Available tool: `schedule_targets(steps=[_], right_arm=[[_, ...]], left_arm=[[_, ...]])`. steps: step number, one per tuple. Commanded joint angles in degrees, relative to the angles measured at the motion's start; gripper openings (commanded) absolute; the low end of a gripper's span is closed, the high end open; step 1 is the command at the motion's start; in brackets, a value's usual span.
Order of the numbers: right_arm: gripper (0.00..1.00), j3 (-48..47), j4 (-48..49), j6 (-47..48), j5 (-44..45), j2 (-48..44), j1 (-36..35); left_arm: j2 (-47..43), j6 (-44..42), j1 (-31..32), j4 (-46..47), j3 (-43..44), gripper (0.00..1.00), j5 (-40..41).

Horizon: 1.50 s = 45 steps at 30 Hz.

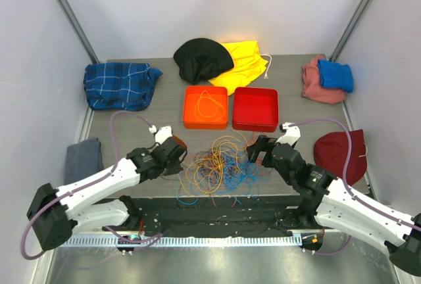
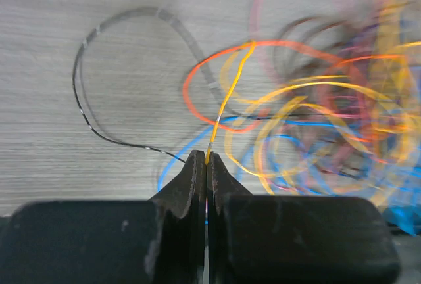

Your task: Untangle the cables

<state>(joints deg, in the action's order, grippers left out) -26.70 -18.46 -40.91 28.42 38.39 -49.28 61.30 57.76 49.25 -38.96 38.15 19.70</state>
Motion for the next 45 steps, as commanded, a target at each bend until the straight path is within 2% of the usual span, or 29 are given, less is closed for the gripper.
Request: schedule_targets(steps=[1, 2, 4, 8, 14, 20, 24, 25, 28, 33, 36, 41, 45], right_arm=[[0.99, -0.81, 2.28, -0.23, 0.32, 0.98, -0.03], [0.99, -0.90, 2.72, -0.23, 0.40, 1.07, -0.12], [0.99, -0.90, 3.25, -0.23, 0.05, 1.51, -0.12], [0.99, -1.69, 3.95, 0.04, -0.91, 2.30, -0.03], [0.98, -2.74, 3.26, -0.14, -1.88, 1.95, -0.12], [0.98, -3.62, 1.23, 0.21, -1.35, -1.03, -0.12], [0.98, -3.80, 3.77, 3.37, -6.43, -1.04, -0.03], [0.98, -3.80, 6.65, 4.59, -12.11, -0.60, -0.12], [0.99, -4.32, 9.31, 6.10, -17.25, 2.99, -0.73], [0.99, -5.56, 9.05, 7.24, -17.97, 10.65, -3.01], [0.99, -4.51, 11.51, 6.71, -17.79, 11.18, -4.25], [0.99, -3.98, 12.40, 6.54, -17.88, 11.09, -4.34], [0.99, -3.71, 12.04, 6.80, -19.11, 9.42, -4.34]], left_arm=[[-5.83, -2.99, 2.77, -10.42, 12.89, 0.00, 10.87], [-6.80, -3.96, 2.78, -12.00, 18.22, 0.00, 13.23], [-7.68, -7.30, 2.78, -14.03, 23.17, 0.00, 15.18], [-6.90, -13.80, 2.78, -11.94, 33.29, 0.00, 16.68], [0.57, -24.35, 2.78, -5.87, 47.44, 0.00, 18.61], [7.69, -33.48, 2.78, -1.65, 60.62, 0.00, 23.80], [11.29, -37.18, 2.78, -0.07, 67.66, 0.00, 24.24], [12.00, -37.63, 2.78, 0.02, 69.24, 0.00, 24.24], [15.07, -39.65, 2.78, 0.02, 75.39, 0.00, 24.15], [20.34, -42.55, 2.78, 0.11, 87.32, 0.00, 23.28], [22.89, -44.74, 2.69, 0.99, 92.78, 0.00, 22.84], [24.83, -50.79, 2.78, 9.24, 94.91, 0.00, 22.92], [26.50, -53.54, 2.78, 12.33, 97.81, 0.00, 23.63]])
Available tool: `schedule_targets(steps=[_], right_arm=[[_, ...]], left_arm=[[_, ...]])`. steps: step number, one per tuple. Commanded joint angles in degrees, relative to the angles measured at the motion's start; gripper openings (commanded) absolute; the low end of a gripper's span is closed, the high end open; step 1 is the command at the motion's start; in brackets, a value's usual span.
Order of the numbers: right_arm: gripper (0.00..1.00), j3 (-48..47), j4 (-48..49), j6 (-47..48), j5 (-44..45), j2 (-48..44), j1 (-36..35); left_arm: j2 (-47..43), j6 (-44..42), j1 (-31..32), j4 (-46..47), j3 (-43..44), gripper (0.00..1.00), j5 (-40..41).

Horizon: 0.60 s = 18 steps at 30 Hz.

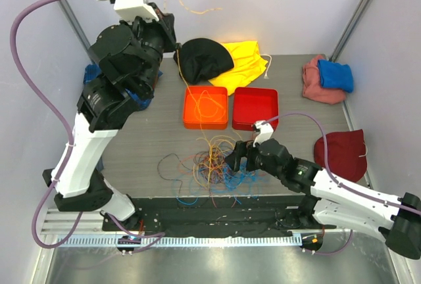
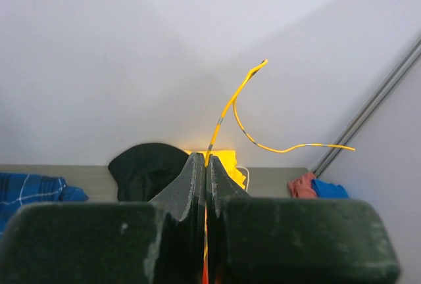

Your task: Untangle the cables

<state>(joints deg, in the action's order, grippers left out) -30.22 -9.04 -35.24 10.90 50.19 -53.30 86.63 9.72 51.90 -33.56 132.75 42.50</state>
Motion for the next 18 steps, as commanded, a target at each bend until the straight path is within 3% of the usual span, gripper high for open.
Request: schedule_targets(steps=[1, 6, 9, 14, 18], right_arm=[[0.99, 0.16, 3.23, 1.32, -2.01, -2.64, -0.23], [0.99, -0.98, 7.45, 2.46, -6.76, 1.90, -1.97], [1.00, -3.70, 8.60, 3.34, -4.84, 6.04, -6.36], [1.00, -6.96, 9.47, 1.24, -2.46, 17.82, -7.96], [1.00, -4.15, 19.57, -1.84, -2.55, 18.89, -8.14]], left_arm=[[1.26, -5.58, 0.04, 7.19, 3.65, 0.00, 0.48], [1.17, -5.41, 0.13, 8.34, 3.57, 0.00, -0.49], [1.70, -4.79, 0.22, 7.29, 3.48, 0.00, -0.66], [1.44, -3.21, 0.13, 7.11, 1.73, 0.00, -0.93], [1.35, -3.21, 0.22, 6.49, 1.64, 0.00, -1.02]])
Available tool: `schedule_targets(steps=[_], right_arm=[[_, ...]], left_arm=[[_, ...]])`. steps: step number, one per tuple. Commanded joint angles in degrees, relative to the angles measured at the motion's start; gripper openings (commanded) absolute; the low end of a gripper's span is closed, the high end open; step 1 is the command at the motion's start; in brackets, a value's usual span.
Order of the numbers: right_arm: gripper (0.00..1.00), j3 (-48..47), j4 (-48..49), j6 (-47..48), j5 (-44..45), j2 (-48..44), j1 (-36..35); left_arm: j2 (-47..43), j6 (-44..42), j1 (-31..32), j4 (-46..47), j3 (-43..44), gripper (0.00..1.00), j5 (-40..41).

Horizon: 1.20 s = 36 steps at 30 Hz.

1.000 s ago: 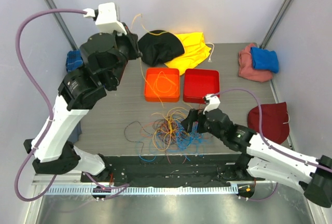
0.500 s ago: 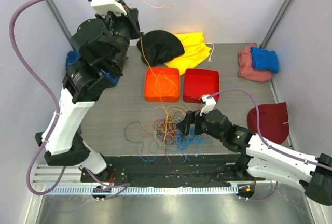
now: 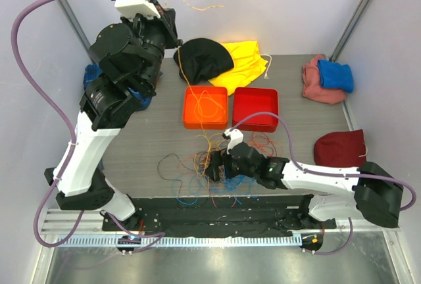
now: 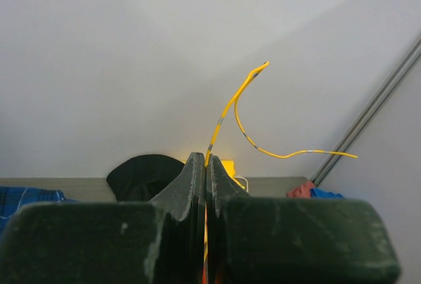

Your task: Untangle the cables

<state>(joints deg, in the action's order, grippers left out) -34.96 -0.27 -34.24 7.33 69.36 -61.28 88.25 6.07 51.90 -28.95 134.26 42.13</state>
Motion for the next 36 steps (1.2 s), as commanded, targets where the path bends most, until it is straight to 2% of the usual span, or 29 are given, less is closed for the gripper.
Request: schedule_targets(steps=[1, 3, 8, 11, 12, 14, 15, 16, 17, 18, 20, 21, 27, 30, 36], right_arm=[[1.00, 1.03, 13.00, -3.63, 1.63, -0.02, -0.25], [1.00, 0.95, 14.33, -4.08, 3.81, 1.47, -0.16], [1.00, 2.88, 25.40, -7.32, 2.86, 4.46, -0.16], [0.92, 0.69, 24.98, -8.91, 3.21, 9.37, -0.16], [0.77, 0.25, 23.93, -9.52, 3.30, 10.78, -0.16], [0.57, 1.29, 23.74, -11.45, 4.88, 10.62, -0.25], [0.37, 2.60, 22.09, -11.81, 5.75, 8.88, -0.16], [0.26, 3.23, 20.77, -11.90, 7.94, 7.55, -0.25], [0.21, 3.75, 19.10, -12.08, 9.09, 6.06, -0.25], [0.07, 4.46, 14.99, -11.73, 10.67, 4.31, -0.16], [0.02, 4.55, 9.27, -11.12, 15.49, -1.93, -0.16], [0.01, 4.11, 2.80, -10.50, 17.08, -4.13, -0.25], [0.01, -1.24, -23.76, -10.67, 30.80, -23.37, -0.25], [0.01, -5.01, -32.29, -11.37, 34.57, -27.78, -0.25], [0.01, -11.16, -38.56, -11.47, 37.93, -32.44, -0.34]], left_arm=[[-0.53, 0.53, 0.22, 1.88, -0.05, 0.00, -0.64], [-0.79, 0.79, 0.22, 1.88, -0.57, 0.00, -0.73], [-2.28, 1.40, 0.13, 2.05, -3.47, 0.00, -0.56], [-3.25, 1.49, 0.22, 2.41, -5.14, 0.00, -0.38], [-3.52, 1.49, 0.22, 2.67, -5.41, 0.00, -0.38], [-3.96, 1.23, 0.22, 2.58, -5.67, 0.00, -0.12], [-4.05, 0.71, 0.22, 2.58, -5.85, 0.00, 0.23], [-4.14, 0.35, 0.13, 2.67, -5.85, 0.00, 0.41], [-4.40, 0.00, 0.22, 2.76, -6.02, 0.00, 0.93], [-4.57, -0.70, 0.22, 3.45, -6.55, 0.00, 1.20], [-5.10, -1.40, 0.22, 4.25, -7.25, 0.00, 1.46], [-5.19, -1.76, 0.13, 4.60, -7.60, 0.00, 1.81], [-4.23, -5.71, 0.13, 6.36, -7.26, 0.00, 4.10], [-2.56, -8.43, 0.13, 7.24, -6.99, 0.00, 6.20], [1.48, -10.81, 0.22, 7.33, -6.73, 0.00, 10.07]])
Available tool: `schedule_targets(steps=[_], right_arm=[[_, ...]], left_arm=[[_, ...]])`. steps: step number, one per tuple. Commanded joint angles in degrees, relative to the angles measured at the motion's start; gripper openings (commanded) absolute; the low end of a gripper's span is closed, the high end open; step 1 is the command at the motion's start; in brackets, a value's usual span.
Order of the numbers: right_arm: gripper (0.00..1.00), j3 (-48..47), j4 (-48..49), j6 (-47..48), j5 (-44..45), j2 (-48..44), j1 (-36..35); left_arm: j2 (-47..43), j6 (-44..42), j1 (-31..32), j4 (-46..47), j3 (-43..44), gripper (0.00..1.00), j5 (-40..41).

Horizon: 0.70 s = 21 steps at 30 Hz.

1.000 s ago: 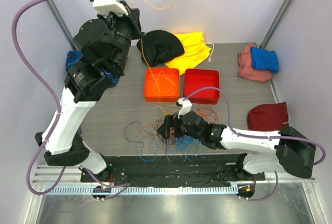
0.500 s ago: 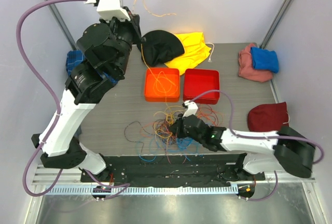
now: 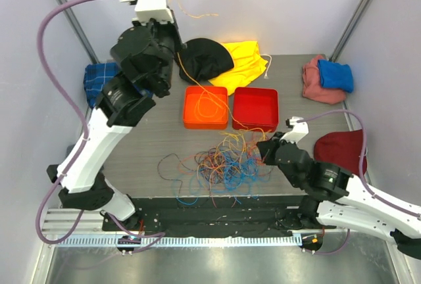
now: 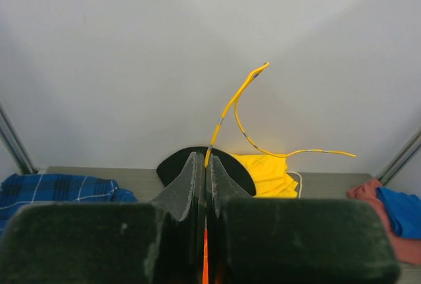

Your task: Untangle the cables

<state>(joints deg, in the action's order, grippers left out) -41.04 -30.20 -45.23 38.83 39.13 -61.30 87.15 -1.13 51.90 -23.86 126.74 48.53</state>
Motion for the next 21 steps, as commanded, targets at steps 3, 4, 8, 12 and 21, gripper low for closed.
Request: schedule_targets(steps=[3, 4, 8, 12, 21], right_arm=[[0.01, -9.74, -10.14, 2.07, 8.36, -3.97, -0.31], [0.01, -11.16, -10.67, 2.77, 9.33, -4.33, -0.23], [0.01, -18.28, -12.69, 6.99, 12.83, -5.65, -0.23], [0.01, -23.64, -12.26, 11.30, 15.31, -8.02, -0.23], [0.01, -25.94, -11.21, 14.38, 14.43, -10.82, -0.23]], left_arm=[[4.07, -4.85, 0.13, 1.45, 1.93, 0.00, 5.60], [4.42, -5.29, 0.22, 1.27, 2.11, 0.00, 5.96], [3.73, -5.64, 0.13, 1.53, 0.89, 0.00, 7.36], [1.62, -5.64, 0.13, 2.76, -1.14, 0.00, 8.15], [0.30, -4.94, 0.13, 2.50, -1.67, 0.00, 8.24]])
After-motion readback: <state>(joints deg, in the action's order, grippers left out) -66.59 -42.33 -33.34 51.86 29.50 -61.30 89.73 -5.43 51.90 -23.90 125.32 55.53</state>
